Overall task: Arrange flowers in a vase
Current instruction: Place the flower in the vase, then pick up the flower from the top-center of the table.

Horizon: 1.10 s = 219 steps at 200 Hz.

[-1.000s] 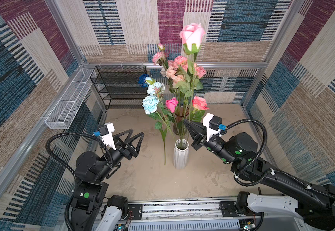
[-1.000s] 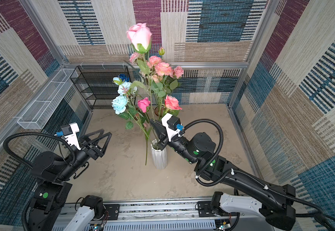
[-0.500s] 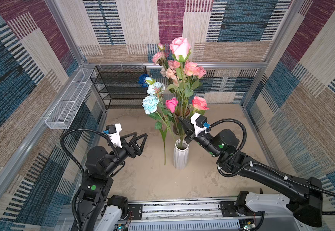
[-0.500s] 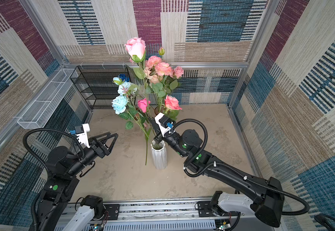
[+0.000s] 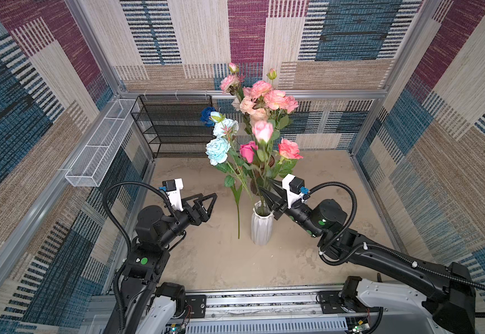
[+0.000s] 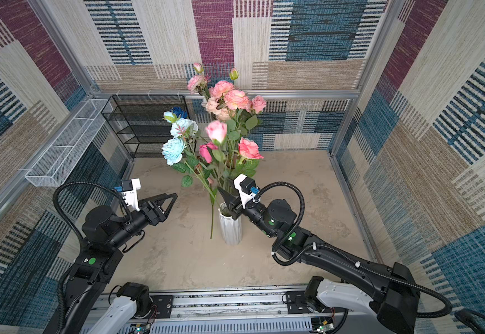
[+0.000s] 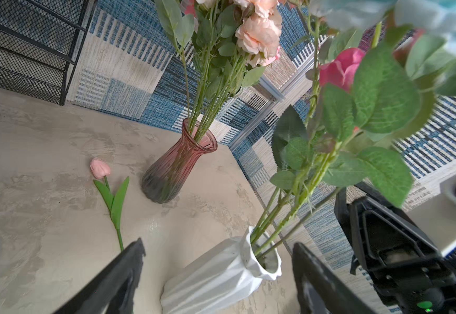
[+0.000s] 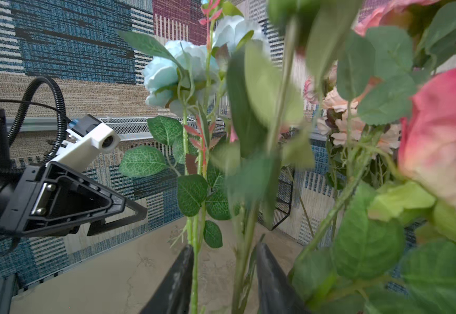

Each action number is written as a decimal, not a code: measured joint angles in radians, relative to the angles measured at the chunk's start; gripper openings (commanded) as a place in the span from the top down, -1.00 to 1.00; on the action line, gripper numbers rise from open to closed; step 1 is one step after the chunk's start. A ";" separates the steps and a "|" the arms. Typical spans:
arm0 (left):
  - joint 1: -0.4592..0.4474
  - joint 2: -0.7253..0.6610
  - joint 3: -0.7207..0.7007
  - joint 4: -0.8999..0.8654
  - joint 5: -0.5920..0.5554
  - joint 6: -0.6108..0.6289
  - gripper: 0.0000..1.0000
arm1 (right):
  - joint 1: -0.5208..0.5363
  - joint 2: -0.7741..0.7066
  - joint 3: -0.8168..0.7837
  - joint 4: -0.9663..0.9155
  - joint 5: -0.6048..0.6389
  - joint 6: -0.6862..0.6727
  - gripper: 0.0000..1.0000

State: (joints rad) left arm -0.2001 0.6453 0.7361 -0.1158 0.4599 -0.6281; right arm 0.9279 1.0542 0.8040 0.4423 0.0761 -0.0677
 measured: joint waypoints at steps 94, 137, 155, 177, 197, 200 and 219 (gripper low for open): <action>0.000 0.206 -0.026 0.008 0.019 -0.017 -0.62 | 0.000 -0.198 0.001 -0.292 -0.066 0.248 -0.49; 0.000 0.353 -0.035 0.034 0.018 -0.040 -0.59 | 0.000 -0.276 -0.054 -0.417 0.059 0.354 -0.55; -0.006 0.425 -0.039 0.063 0.014 -0.057 -0.58 | -0.005 -0.291 -0.074 -0.465 0.127 0.392 -0.50; -0.026 0.509 -0.036 0.089 -0.005 -0.072 -0.55 | -0.041 -0.283 -0.075 -0.516 0.191 0.436 -0.31; -0.052 0.608 -0.003 0.100 -0.048 -0.071 -0.52 | -0.113 -0.253 -0.070 -0.552 0.196 0.464 -0.31; -0.057 0.627 0.006 0.102 -0.056 -0.071 -0.51 | -0.126 -0.248 -0.069 -0.560 0.196 0.469 -0.31; -0.078 0.743 0.062 0.118 -0.095 -0.067 -0.43 | -0.205 -0.224 -0.064 -0.593 0.177 0.493 -0.36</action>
State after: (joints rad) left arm -0.2783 1.3888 0.7979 0.0021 0.3653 -0.6952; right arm 0.7231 0.8303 0.7395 -0.1505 0.2527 0.4252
